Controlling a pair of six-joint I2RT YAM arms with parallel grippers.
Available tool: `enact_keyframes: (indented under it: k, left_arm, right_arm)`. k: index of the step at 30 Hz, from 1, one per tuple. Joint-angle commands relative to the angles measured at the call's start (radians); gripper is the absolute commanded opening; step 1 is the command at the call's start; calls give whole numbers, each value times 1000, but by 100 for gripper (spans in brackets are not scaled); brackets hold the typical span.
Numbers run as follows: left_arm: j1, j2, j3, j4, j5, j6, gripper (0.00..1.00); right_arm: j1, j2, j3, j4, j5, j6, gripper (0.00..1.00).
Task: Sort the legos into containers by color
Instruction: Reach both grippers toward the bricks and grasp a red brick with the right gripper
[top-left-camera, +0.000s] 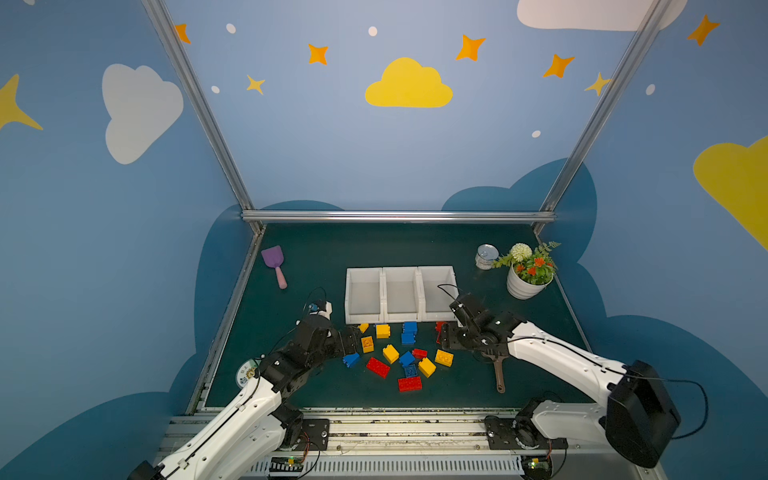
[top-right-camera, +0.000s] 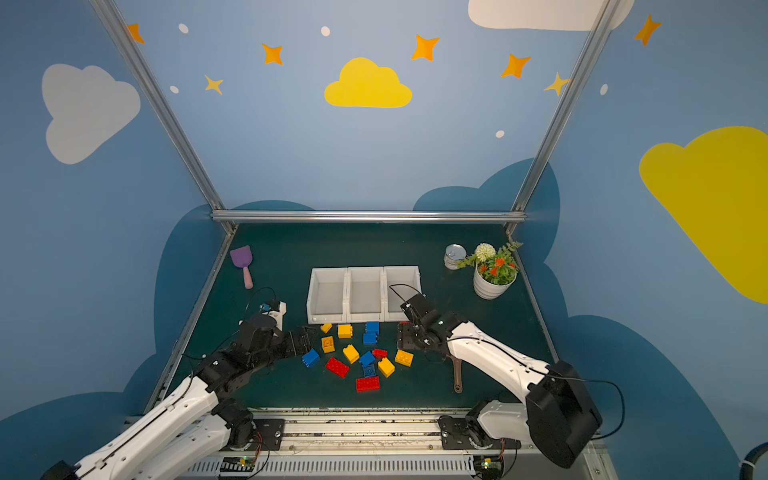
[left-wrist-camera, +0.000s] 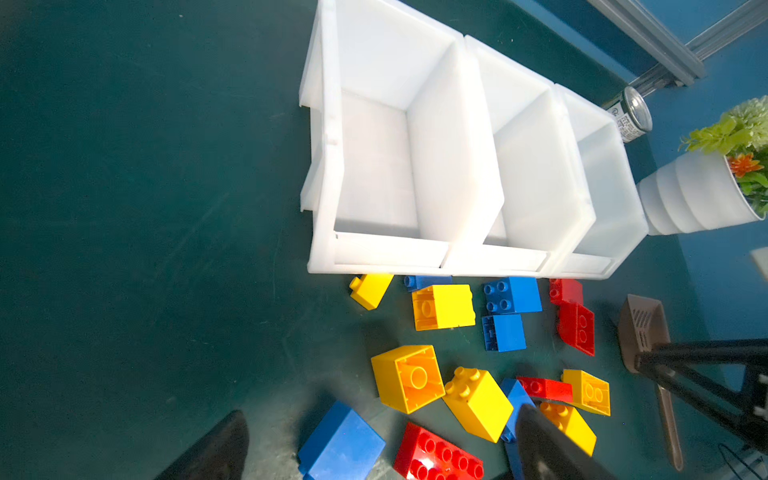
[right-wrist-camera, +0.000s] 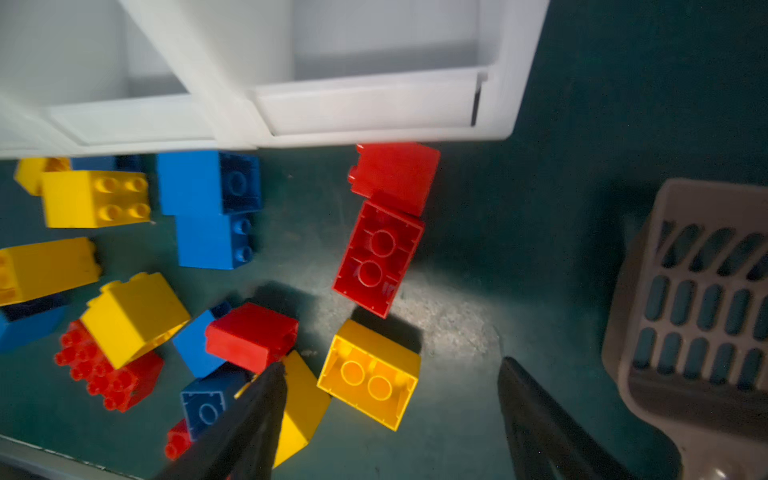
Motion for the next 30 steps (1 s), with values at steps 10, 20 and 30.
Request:
enact_keyframes:
  k: [10,20,30]
  left_arm:
    - [-15,-2,-17,-22,-24,-21,99]
    - [-16,-12,-63,25,-15,-47,99]
    - [-17,24,-59,27,4,-34,99]
  right_arm:
    - [11,254,200,-88,-10,59,75]
    - [9,346,239,-113,7,81,72]
    - [-5,400,249,-90,-4,97,58]
